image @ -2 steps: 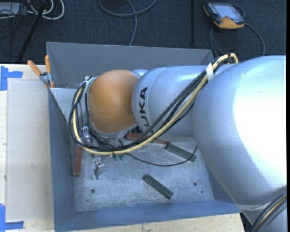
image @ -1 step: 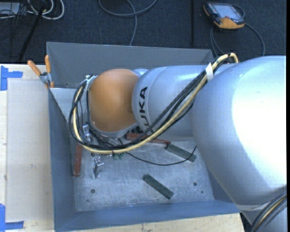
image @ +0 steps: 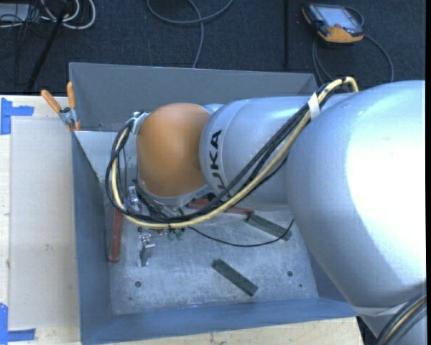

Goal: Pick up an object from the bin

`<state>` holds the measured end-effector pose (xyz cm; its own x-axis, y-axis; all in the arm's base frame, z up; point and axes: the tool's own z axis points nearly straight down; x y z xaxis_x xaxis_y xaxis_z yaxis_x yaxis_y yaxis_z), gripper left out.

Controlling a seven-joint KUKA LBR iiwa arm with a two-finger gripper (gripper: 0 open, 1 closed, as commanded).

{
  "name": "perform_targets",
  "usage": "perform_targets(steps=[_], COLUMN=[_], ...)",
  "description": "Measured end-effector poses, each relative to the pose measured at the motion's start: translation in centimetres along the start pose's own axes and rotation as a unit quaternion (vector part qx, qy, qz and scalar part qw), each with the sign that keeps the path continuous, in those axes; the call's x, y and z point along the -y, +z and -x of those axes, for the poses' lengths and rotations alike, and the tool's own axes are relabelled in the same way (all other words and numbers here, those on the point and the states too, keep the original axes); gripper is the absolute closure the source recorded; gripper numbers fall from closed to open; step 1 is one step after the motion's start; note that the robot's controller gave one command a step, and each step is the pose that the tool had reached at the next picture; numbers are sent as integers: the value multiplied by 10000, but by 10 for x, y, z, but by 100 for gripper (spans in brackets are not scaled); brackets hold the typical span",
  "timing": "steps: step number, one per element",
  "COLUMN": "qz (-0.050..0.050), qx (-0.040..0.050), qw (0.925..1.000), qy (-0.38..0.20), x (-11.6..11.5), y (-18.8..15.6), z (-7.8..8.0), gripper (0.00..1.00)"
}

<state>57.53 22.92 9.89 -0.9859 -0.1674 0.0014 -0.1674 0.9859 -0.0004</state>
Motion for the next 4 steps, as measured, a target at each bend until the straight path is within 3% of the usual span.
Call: perform_targets(steps=[1, 2, 3, 4], qz=[3, 0, -2, 0], qx=[13, 17, 13, 6], qw=[9919, 9877, 9660, 9079], qy=[-1272, -1565, -2586, -4191], x=[2, 1, -9, -14], y=[3, 10, 9, 26], z=[2, 15, 1, -12], gripper=[0, 0, 0, 100])
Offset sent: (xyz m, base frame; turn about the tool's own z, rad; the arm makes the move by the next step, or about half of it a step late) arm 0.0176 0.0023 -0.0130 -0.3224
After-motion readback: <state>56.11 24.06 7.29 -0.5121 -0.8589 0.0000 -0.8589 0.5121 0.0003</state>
